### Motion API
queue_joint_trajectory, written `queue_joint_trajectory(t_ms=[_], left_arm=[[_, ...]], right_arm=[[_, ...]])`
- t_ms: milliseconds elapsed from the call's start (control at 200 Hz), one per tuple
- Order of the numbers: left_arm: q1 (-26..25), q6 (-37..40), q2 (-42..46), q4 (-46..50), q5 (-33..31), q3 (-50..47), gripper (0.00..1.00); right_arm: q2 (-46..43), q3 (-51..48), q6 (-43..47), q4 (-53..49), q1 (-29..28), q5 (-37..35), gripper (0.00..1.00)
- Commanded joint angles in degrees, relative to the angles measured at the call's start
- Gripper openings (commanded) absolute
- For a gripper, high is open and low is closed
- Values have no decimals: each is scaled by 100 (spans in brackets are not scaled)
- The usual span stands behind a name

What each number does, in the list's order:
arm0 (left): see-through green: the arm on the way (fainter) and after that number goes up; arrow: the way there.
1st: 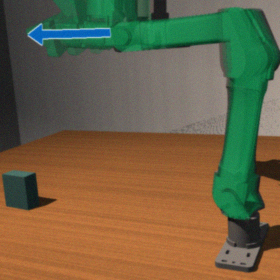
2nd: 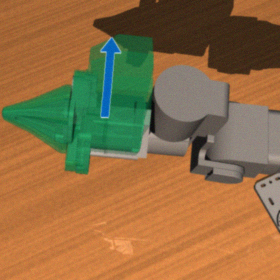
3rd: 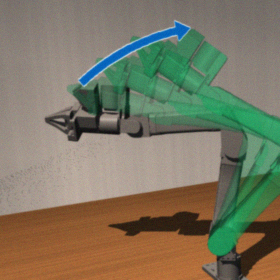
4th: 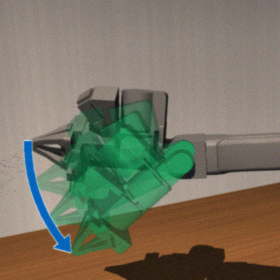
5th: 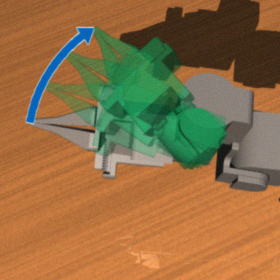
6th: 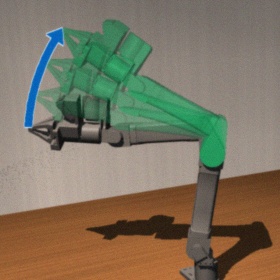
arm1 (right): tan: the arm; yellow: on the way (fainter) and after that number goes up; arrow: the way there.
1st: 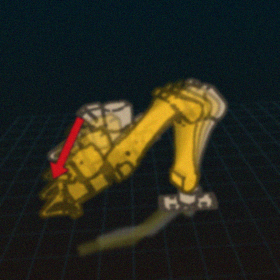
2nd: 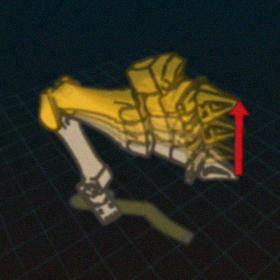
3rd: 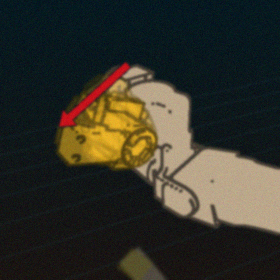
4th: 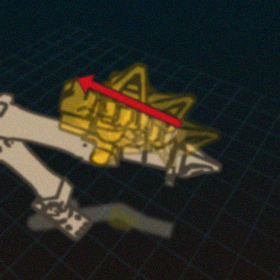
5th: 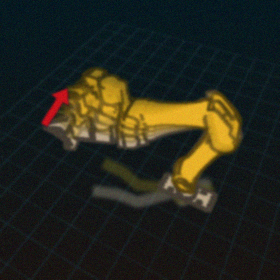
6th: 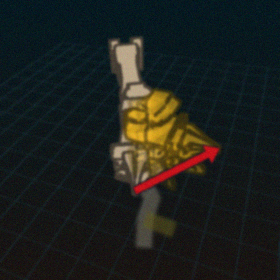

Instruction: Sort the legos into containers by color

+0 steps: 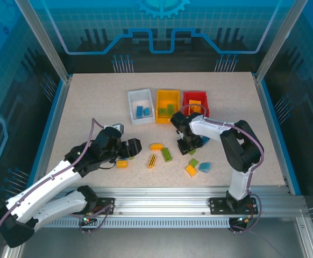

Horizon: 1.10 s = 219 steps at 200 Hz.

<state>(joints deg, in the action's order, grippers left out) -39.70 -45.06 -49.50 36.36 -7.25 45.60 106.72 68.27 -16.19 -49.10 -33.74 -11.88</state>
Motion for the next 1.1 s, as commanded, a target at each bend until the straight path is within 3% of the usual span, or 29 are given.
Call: queue_joint_trajectory(t_ms=[0,245,425,690,875,1090], left_arm=[[-19,41,-12,-24,52,180,81],[-15,32,19,-26,39,189,81],[-12,113,-63,-308,-65,372,80],[-12,273,-653,-700,-256,924,80],[-23,385,-1075,-854,-230,1229,80],[-21,534,-1657,-737,-81,1373,80]], right_arm=[[167,123,67,211,82,281,51],[25,86,-78,455,80,240,29],[-614,682,-532,647,69,405,28],[1035,3149,-1204,530,283,820,26],[2185,4746,-1567,175,614,1165,30],[2803,5723,-1470,-135,720,1556,50]])
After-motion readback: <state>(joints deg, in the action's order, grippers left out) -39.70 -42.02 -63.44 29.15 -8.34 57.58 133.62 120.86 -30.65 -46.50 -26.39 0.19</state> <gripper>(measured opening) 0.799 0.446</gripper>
